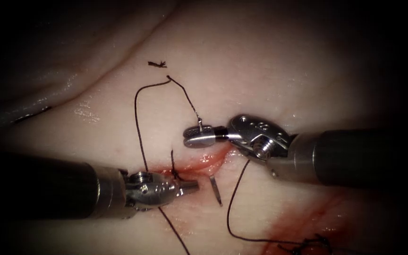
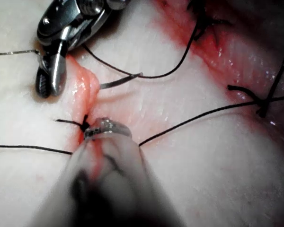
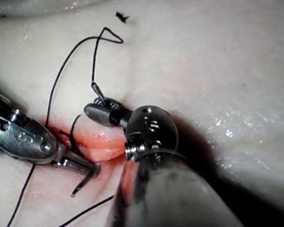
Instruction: Wound Closure
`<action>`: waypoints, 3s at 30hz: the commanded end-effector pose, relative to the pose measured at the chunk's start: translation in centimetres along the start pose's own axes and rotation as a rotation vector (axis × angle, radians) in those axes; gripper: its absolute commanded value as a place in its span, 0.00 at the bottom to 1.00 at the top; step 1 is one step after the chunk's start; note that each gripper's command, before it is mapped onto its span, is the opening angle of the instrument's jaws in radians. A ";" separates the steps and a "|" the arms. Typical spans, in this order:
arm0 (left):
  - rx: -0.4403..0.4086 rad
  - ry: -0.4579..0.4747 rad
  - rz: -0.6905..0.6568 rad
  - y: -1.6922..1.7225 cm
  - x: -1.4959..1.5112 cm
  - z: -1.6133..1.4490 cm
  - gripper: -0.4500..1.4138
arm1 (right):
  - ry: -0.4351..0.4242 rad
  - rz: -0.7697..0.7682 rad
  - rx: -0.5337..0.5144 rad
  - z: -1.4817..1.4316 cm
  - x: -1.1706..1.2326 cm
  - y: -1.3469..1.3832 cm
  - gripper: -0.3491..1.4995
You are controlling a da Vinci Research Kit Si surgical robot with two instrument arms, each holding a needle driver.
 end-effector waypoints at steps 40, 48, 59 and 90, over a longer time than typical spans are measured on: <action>-0.008 -0.002 -0.010 0.05 0.03 0.03 0.00 | -0.043 -0.227 -0.151 0.06 0.32 -0.07 0.00; -0.013 -0.003 -0.005 0.06 0.04 0.01 0.00 | -0.118 0.075 -0.104 0.09 0.08 -0.16 0.00; -0.005 0.016 0.094 0.02 0.15 -0.05 0.00 | 0.026 0.145 -0.105 0.04 0.22 -0.09 0.50; 0.017 0.098 0.483 0.21 0.40 -0.22 0.43 | 0.149 0.037 -0.170 -0.47 0.44 -0.03 0.89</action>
